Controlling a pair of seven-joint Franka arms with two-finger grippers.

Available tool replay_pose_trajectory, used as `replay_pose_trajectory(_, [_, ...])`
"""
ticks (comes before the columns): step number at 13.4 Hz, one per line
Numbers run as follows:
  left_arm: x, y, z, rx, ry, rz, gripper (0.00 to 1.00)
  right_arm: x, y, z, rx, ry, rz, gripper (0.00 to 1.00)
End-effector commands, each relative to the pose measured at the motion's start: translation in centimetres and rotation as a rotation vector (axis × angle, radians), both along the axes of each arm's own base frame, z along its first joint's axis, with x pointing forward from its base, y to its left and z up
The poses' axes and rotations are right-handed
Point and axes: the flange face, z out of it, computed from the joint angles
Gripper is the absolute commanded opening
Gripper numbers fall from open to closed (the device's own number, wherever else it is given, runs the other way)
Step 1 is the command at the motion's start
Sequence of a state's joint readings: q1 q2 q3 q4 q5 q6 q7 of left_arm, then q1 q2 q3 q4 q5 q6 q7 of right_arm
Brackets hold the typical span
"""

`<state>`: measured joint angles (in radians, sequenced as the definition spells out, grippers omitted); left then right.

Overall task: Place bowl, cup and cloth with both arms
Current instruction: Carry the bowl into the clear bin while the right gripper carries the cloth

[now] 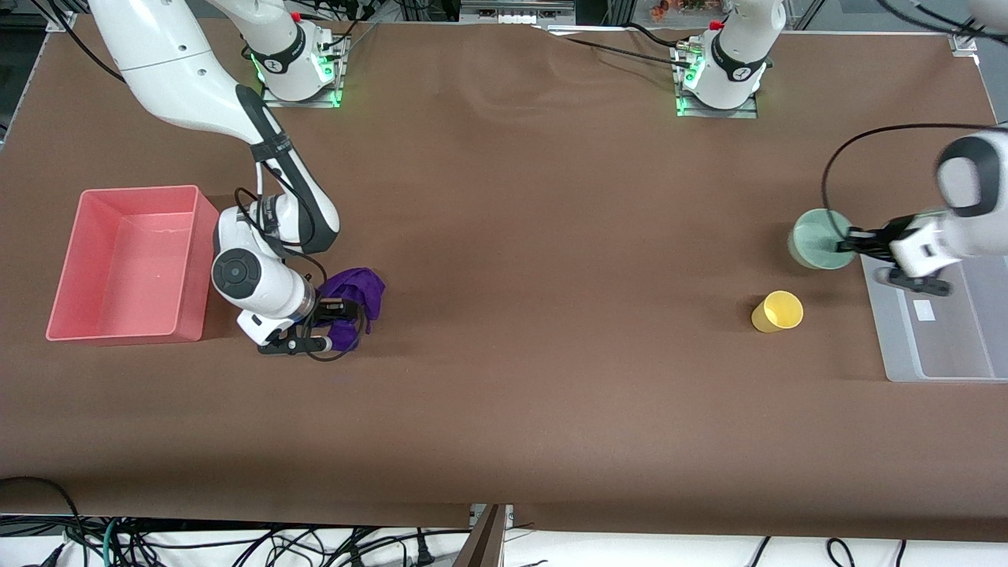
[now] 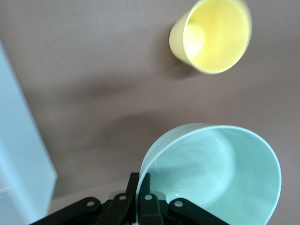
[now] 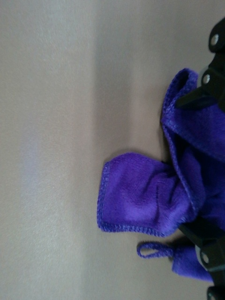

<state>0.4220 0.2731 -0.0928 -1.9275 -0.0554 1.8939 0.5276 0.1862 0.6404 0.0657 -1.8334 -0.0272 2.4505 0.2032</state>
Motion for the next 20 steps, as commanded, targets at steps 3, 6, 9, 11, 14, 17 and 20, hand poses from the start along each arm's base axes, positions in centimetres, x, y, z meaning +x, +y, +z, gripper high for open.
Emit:
replay_pose_trajectory(3, [3.1, 10.0, 5.3, 0.118, -0.062, -0.176, 0.00, -1.1, 0.5, -0.7, 0.010, -0.045, -0.005, 0.00])
replay_pose_trajectory(6, [4.0, 18.1, 1.1, 0.097, -0.077, -0.246, 0.00, 1.1, -0.4, 3.5, 0.007, -0.069, 0.014, 0.00])
replay_pose_trajectory(9, [4.4, 23.3, -3.9, 0.119, -0.155, -0.278, 0.00, 4.2, -1.7, 10.2, -0.021, 0.009, 0.037, 0.00])
replay_pose_trajectory(11, [3.4, 25.0, -6.7, 0.110, -0.165, -0.246, 0.00, 4.9, -4.0, 15.2, -0.033, 0.052, 0.071, 0.00])
replay_pose_trajectory(14, [3.1, 25.4, -9.4, 0.097, -0.156, -0.240, 0.11, 5.1, -11.5, 23.2, -0.029, 0.163, 0.153, 0.00])
replay_pose_trajectory(17, [3.7, 24.9, -7.7, 0.107, -0.171, -0.253, 1.00, 3.0, -20.6, 28.0, -0.038, 0.277, 0.222, 0.00])
replay_pose_trajectory(20, [6.2, 20.7, -1.2, 0.091, -0.206, -0.305, 1.00, 0.7, -29.6, 29.1, -0.030, 0.317, 0.302, 0.00])
